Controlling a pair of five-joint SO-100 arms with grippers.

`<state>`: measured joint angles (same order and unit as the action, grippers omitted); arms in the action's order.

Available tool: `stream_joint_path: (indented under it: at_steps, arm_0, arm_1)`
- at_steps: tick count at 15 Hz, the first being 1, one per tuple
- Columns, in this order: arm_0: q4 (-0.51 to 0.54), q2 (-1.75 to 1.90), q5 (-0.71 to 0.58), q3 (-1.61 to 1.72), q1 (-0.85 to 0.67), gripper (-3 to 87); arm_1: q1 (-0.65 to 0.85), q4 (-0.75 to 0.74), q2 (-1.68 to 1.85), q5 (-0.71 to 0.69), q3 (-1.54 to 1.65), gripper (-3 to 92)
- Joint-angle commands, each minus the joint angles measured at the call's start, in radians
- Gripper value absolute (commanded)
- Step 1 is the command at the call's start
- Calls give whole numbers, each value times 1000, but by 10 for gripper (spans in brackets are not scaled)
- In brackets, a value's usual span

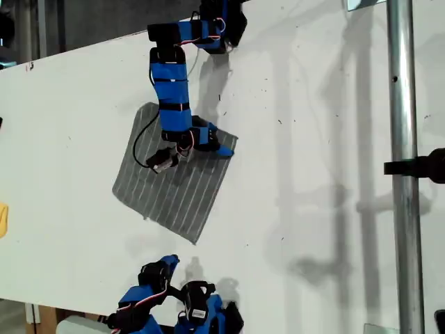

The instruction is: Grasp corners of a towel and fold twice.

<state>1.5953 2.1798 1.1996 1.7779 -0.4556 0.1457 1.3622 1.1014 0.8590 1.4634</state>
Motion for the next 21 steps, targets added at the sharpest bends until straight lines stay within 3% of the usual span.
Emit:
stream_joint_path:
  at_steps: [1,2,3,4,11,15,16,17,19,21]
  arm_0:
    - [-14,9,0,0,-17,-29]
    - [-17,11,2,5,-17,-29]
    - [-18,11,5,5,-17,-29]
    - [-20,14,6,5,-17,-29]
    - [20,18,26,-34,9,-28]
    - [18,-120,-183,-184,-20,-16]
    - [32,-176,-236,-229,-35,77]
    - [43,-215,-242,-256,-40,352]
    - [72,-318,-324,-325,-44,469]
    - [64,-383,-410,-348,-37,484]
  arm_1:
    - [15,-21,-48,-12,-69,336]
    - [14,-23,-51,-17,-77,248]
    - [14,-23,-43,-12,-78,103]
    - [14,-25,-32,-8,-78,39]
    - [-15,-61,8,14,-83,-2]
    - [-41,-78,9,29,-94,-2]
    - [-49,-78,12,38,-94,-2]
    - [-58,-75,15,46,-94,-2]
    - [-75,-78,15,66,-87,-2]
    - [-87,-78,17,78,-86,-2]
